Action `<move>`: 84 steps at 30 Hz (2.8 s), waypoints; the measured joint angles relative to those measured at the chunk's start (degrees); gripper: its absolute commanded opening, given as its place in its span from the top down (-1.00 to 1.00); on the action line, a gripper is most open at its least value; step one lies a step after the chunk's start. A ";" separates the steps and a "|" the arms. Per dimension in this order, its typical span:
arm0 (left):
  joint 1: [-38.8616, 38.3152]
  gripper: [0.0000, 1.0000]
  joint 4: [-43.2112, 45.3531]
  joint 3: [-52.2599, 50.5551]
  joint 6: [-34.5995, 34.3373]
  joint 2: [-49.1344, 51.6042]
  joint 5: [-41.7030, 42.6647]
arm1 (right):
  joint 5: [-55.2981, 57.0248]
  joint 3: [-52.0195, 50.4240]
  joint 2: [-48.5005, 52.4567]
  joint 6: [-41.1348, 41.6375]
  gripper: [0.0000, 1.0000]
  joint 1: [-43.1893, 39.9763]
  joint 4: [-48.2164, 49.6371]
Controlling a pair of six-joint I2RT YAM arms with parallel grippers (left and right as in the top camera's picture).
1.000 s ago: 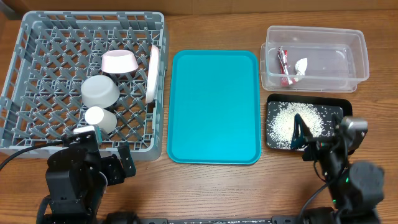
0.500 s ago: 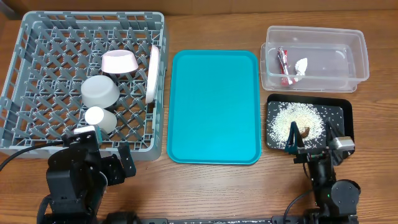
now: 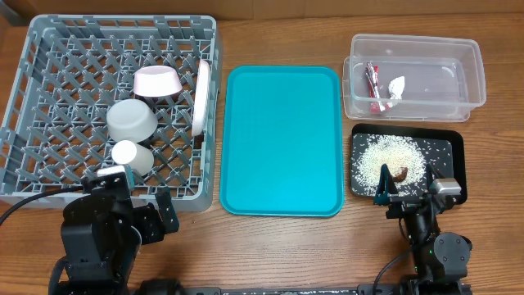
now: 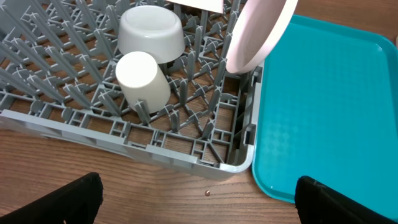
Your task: Sort waste into correct bins and load items into the dishwasher
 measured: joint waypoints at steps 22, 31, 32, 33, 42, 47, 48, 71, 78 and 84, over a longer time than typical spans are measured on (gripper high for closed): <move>0.00 -0.99 0.00 0.00 0.00 0.00 0.00 | -0.17 0.00 0.00 -0.17 -1.00 0.00 -0.02; -0.76 -1.00 0.00 0.00 0.04 -0.68 -0.46 | -0.15 0.00 0.00 -0.15 -1.00 0.00 -0.02; -0.74 -0.99 0.02 0.00 0.04 -1.11 -0.81 | -0.17 0.00 0.00 -0.15 -1.00 0.00 0.00; -0.74 -1.00 0.26 -0.07 0.04 -1.66 -1.05 | -0.17 0.00 0.00 -0.20 -1.00 0.00 -0.02; -0.74 -0.99 18.12 -16.94 0.13 -15.15 -1.66 | -0.22 0.00 0.00 -0.15 -0.99 0.00 0.00; -0.74 -1.00 33.68 -32.98 0.20 -24.00 -0.83 | -0.28 0.00 0.00 -0.17 -1.00 0.00 -0.02; -0.74 -0.99 36.98 -36.30 0.22 -25.81 -0.57 | -0.28 0.00 0.00 -0.20 -1.00 0.00 -0.02; -0.74 -1.00 63.45 -59.08 6.14 -34.36 3.37 | -0.31 0.00 0.00 -0.17 -1.00 0.00 0.02; -0.74 -1.00 63.45 -59.08 6.32 -34.36 3.52 | -0.33 0.00 0.00 -0.17 -1.00 -0.02 0.00; -0.74 -1.00 63.45 -59.08 6.34 -34.36 3.52 | -0.31 0.00 0.00 -0.17 -1.00 0.00 -0.02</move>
